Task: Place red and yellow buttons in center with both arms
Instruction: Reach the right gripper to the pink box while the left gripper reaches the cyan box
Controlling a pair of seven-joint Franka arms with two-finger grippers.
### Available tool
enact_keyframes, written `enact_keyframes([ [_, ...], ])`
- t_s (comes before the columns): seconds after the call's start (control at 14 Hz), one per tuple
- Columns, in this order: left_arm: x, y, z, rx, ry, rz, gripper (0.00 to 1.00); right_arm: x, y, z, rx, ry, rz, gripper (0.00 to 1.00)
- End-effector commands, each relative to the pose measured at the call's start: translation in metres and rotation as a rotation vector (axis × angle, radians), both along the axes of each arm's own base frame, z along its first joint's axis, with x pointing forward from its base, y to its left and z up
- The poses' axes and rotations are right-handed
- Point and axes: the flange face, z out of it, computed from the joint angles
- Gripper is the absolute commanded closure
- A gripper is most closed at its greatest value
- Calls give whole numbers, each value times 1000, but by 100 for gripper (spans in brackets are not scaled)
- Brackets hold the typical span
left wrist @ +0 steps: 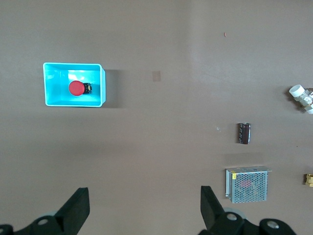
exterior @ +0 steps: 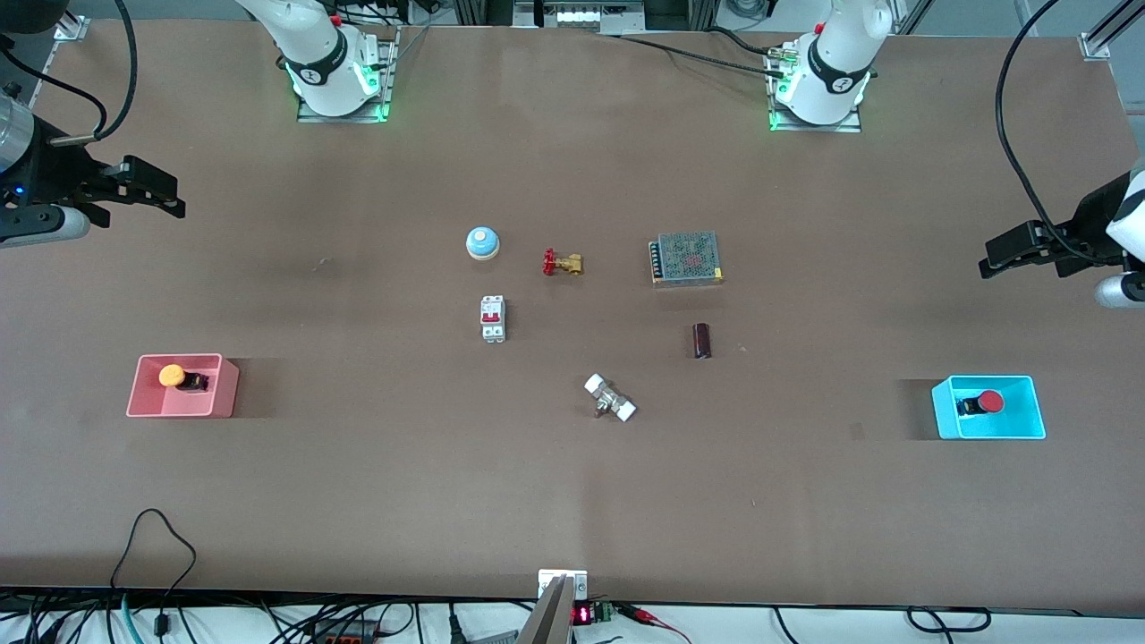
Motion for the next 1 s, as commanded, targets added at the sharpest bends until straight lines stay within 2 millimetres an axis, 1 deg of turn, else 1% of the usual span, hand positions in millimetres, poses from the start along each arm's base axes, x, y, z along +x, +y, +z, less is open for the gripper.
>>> enact_keyframes([
  [0.0,-8,0,3,7,1,-3,0,2,2,5,-15,-3,-12,0],
  [0.21,-5,-1,3,5,-3,-4,0,2,0,4,-15,-2,-15,0],
  [0.29,-1,2,-3,3,4,1,0,2,-2,4,-17,-2,-18,0],
  [0.36,3,9,-10,-6,15,15,0,6,-4,-2,-18,4,-21,0],
  [0.43,6,20,-16,-3,23,36,0,11,-9,-12,-18,15,-19,0],
  [0.5,12,16,-29,4,44,28,0,14,-14,-18,-18,24,-26,0],
  [0.57,22,16,-57,3,90,25,0,17,-20,-25,-18,38,-34,0],
  [0.71,35,24,-90,1,134,21,0,26,-28,-49,-20,78,-47,0],
  [0.79,45,28,-120,-5,171,28,0,31,-38,-63,-24,101,-51,0],
  [0.86,56,33,-135,-5,174,33,0,40,-46,-82,-25,113,-30,0],
  [0.93,63,42,-153,-5,174,47,0,51,-59,-91,-25,68,8,0],
])
